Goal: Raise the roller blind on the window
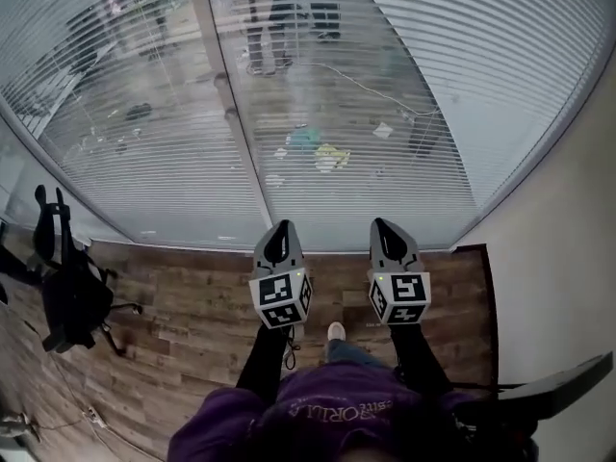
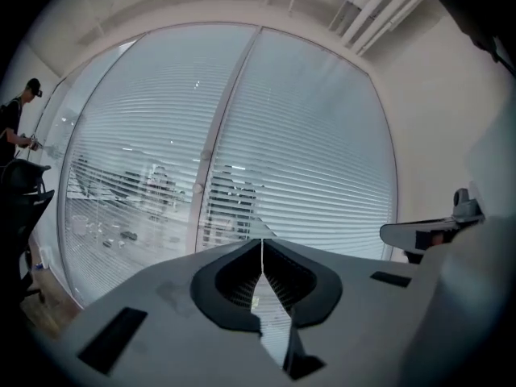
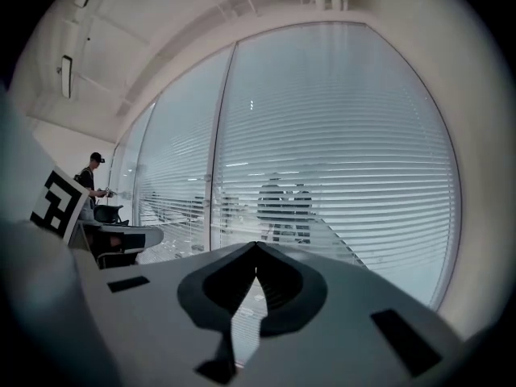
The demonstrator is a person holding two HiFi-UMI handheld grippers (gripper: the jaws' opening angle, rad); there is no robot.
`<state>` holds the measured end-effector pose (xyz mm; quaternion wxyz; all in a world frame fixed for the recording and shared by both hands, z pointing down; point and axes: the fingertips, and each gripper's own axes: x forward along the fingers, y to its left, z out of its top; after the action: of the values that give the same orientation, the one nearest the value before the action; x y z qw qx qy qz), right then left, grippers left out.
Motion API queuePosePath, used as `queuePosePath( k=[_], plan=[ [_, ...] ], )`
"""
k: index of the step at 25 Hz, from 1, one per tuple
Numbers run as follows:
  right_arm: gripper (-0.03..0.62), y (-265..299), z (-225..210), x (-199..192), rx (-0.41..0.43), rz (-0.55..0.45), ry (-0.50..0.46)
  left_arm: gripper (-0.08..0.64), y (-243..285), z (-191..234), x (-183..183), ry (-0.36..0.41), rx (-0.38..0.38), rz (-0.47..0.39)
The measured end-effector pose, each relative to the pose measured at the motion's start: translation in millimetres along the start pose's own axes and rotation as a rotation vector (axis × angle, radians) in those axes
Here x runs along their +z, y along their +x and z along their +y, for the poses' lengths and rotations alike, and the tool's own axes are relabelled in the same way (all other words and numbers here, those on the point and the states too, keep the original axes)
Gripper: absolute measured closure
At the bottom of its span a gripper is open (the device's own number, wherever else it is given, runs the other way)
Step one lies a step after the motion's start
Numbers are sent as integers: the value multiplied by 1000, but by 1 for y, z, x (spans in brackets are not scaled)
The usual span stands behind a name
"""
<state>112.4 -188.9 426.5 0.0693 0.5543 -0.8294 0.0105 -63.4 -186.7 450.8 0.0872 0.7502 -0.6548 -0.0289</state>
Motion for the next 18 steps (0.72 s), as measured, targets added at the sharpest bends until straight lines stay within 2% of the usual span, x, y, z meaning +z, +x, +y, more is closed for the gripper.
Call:
queuePosePath(
  k=[3,8,12,16,18],
  plan=[
    [594,36,-22,7,31,15,-5,558,43,4,10,-26,34,-4],
    [594,79,-36,6,79,43,2,558,88,25,28,-12,92,-31],
    [594,104,-39,-7,88,48,12,558,114,60,38,-2,129,-83],
    [594,128,-38,4,82,31,18,552,143,106,62,-27,173,-109],
    [594,136,-37,2,80,21,23,527,156,123,67,-34,182,-122]
  ],
)
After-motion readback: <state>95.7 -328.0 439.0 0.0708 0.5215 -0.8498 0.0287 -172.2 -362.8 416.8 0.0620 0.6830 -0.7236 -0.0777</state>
